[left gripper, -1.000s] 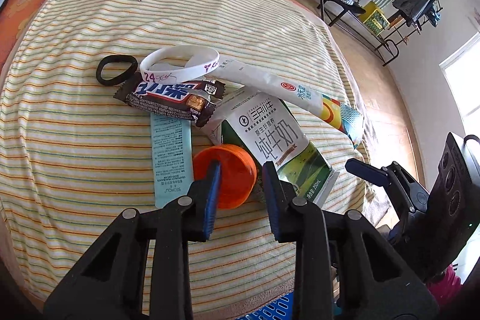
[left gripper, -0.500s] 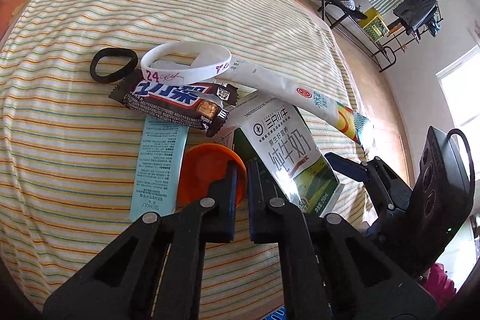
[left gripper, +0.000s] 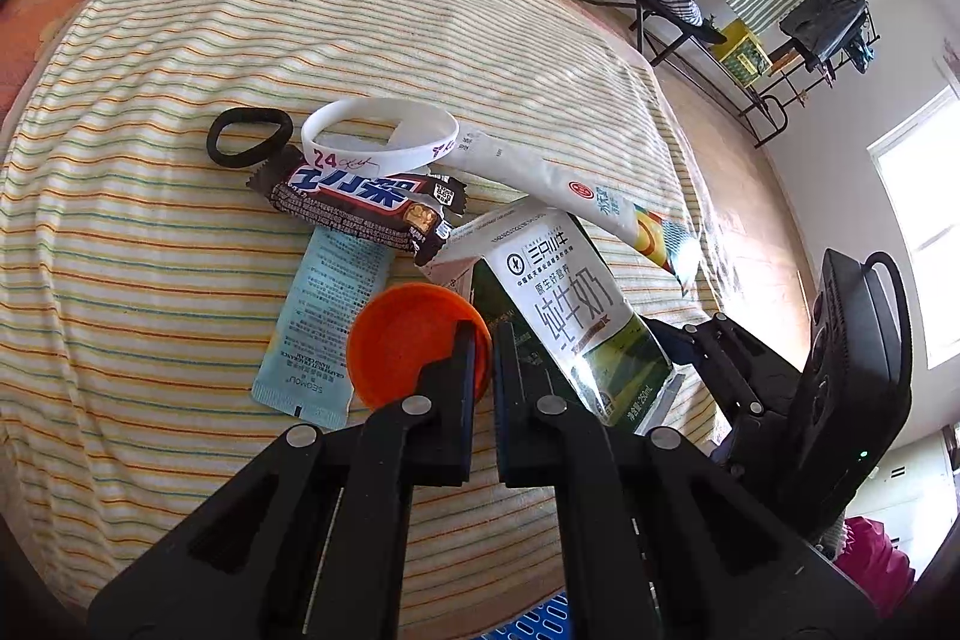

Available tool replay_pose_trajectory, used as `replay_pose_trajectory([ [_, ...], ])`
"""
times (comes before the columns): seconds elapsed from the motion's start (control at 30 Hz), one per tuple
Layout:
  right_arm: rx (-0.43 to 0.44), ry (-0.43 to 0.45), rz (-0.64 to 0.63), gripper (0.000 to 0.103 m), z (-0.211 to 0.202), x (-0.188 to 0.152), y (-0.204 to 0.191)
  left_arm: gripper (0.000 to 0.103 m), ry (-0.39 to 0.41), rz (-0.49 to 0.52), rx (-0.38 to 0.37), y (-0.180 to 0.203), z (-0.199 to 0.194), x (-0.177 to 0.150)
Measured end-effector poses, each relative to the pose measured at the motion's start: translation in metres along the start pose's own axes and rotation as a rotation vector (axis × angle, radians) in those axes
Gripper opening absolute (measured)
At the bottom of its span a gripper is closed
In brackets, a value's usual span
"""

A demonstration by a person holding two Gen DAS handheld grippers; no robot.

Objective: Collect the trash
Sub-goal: 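Grasp the orange cap with the left tool while the right tool grasps the milk carton, then carry the orange cap and milk carton to the blue basket and open both tools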

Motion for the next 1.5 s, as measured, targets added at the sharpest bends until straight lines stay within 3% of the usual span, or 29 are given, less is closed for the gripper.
replay_pose_trajectory([
  [0.27, 0.035, 0.016, -0.007, 0.086, -0.027, -0.016, -0.011, 0.003, 0.013, 0.048, 0.009, 0.01, -0.017, -0.016],
  [0.73, 0.002, 0.055, -0.013, 0.084, -0.064, -0.048, -0.023, 0.003, 0.034, 0.089, 0.038, 0.011, -0.05, -0.047],
  [0.83, 0.037, 0.016, -0.016, 0.085, -0.06, -0.055, -0.028, 0.003, 0.032, 0.096, 0.047, 0.008, -0.052, -0.053],
  [1.03, 0.022, -0.118, 0.041, 0.086, -0.033, -0.072, -0.028, 0.003, 0.041, 0.089, 0.056, 0.002, -0.061, -0.057],
  [1.5, -0.015, -0.073, 0.074, 0.081, -0.033, -0.056, -0.028, 0.003, 0.037, 0.11, 0.049, -0.001, -0.078, -0.073],
])
Point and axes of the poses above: each gripper's, at about its wrist camera, not at the fingertips, and z roughly the way its jaws point, y to its right, x to its top, the point moved 8 cm from there along z, roughly the way its jaws point, and after that the axes turned 3 degrees about x, right-handed, at the moved point
